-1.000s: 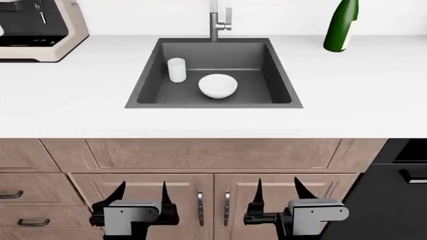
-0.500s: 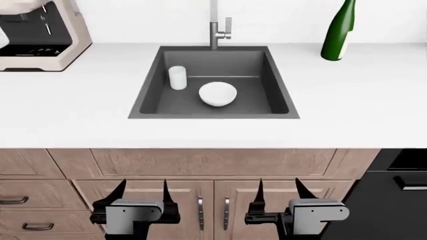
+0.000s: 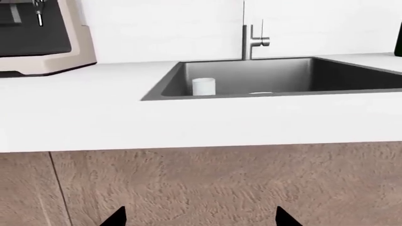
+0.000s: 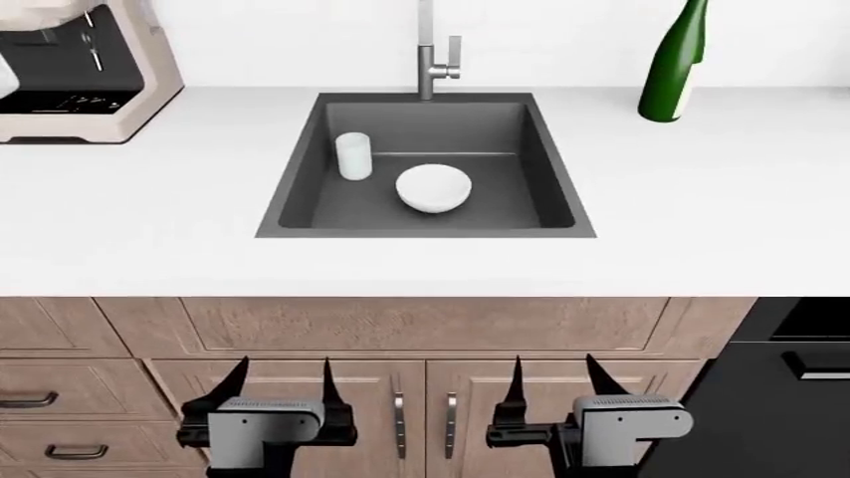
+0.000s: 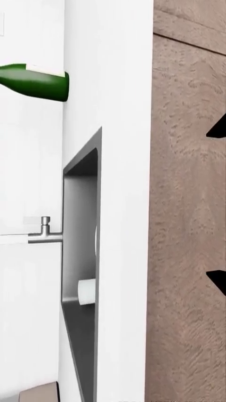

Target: Pick the cup and bowl from the sink and place them on the counter for drying.

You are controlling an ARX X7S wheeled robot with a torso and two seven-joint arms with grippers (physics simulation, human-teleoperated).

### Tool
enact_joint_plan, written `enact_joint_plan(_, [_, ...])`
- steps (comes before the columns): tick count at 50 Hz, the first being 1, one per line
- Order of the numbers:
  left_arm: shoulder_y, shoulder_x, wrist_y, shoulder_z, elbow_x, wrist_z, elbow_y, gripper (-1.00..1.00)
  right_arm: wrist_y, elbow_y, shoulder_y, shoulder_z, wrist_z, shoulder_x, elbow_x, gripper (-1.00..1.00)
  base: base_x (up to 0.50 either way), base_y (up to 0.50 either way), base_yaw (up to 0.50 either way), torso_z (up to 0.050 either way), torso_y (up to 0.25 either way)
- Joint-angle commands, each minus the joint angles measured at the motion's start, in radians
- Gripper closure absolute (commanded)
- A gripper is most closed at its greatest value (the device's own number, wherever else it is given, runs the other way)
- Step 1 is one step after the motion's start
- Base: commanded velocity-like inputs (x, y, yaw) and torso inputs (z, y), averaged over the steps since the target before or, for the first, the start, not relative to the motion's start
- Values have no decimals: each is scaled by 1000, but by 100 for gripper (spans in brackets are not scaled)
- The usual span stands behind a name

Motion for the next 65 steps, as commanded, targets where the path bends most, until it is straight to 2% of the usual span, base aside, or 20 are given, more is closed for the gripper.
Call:
enact_joint_plan(1, [7, -7, -6, 8, -7, -13, 24, -100, 0, 2, 1, -10, 6, 7, 8, -100, 0, 0, 0, 0, 0])
enact_joint_plan(8, [25, -21, 24, -2, -31, -5, 34, -100, -2, -2, 0, -13, 7, 11, 21, -100, 0, 0, 0, 0, 0])
enact_joint_plan(12, [35, -26, -25, -16, -61, -15, 118, -100, 39, -60, -15, 28, 17, 11, 93, -100, 0, 0, 0, 0, 0])
enact_joint_plan(13, [30, -49, -71, -4, -32, -19, 165, -100, 98, -102, 0, 11, 34, 30, 58, -100, 0, 0, 0, 0, 0])
enact_joint_plan(15, [7, -60, -196, -21, -100, -8, 241, -100, 225, -197, 32, 31, 37, 50, 108, -100, 0, 0, 0, 0, 0])
enact_joint_plan(16, [-14, -98, -313, -2, -116, 11, 311, -100, 327, -279, 63, 26, 29, 83, 130, -100, 0, 0, 0, 0, 0])
enact_joint_plan(17, [-26, -113, -363, 8, -103, 4, 339, -100, 356, -315, 74, 32, 31, 92, 140, -100, 0, 0, 0, 0, 0])
enact_joint_plan(18, [-84, -102, -465, -2, -132, -15, 381, -100, 441, -384, 107, 48, 32, 114, 178, -100, 0, 0, 0, 0, 0])
enact_joint_plan(23, [-187, -125, -681, -37, -217, -28, 518, -100, 643, -515, 208, 84, 37, 170, 259, -100, 0, 0, 0, 0, 0])
enact_joint_plan(26, [-269, -146, -860, -67, -291, -41, 628, -100, 841, -623, 310, 145, 45, 213, 381, -100, 0, 0, 0, 0, 0])
enact_joint_plan(29, [-318, -145, -944, -101, -339, -45, 637, -100, 942, -663, 395, 146, 44, 259, 416, -100, 0, 0, 0, 0, 0])
enact_joint_plan(31, [-364, -179, -986, -55, -314, -46, 624, -100, 1018, -632, 478, 191, 40, 263, 475, -100, 0, 0, 0, 0, 0])
enact_joint_plan(33, [-386, -174, -1030, -104, -356, -41, 623, -100, 1068, -610, 543, 213, 41, 267, 506, -100, 0, 0, 0, 0, 0])
enact_joint_plan(36, [-487, -165, -1149, -139, -414, -47, 629, -100, 1188, -566, 664, 268, 36, 263, 601, -100, 0, 0, 0, 0, 0])
enact_joint_plan(38, [-525, -177, -1214, -145, -421, -65, 633, -100, 1240, -556, 681, 287, 49, 264, 630, -100, 0, 0, 0, 0, 0])
enact_joint_plan(43, [-558, -170, -1292, -188, -463, -68, 647, -100, 1274, -587, 666, 308, 52, 283, 657, -100, 0, 0, 0, 0, 0])
enact_joint_plan(50, [-595, -159, -1354, -218, -492, -81, 653, -100, 1233, -599, 621, 330, 41, 301, 647, -100, 104, 0, 0, 0, 0])
enact_joint_plan(65, [-640, -188, -1406, -206, -518, -72, 640, -100, 1334, -568, 721, 343, 71, 328, 689, -100, 500, 0, 0, 0, 0])
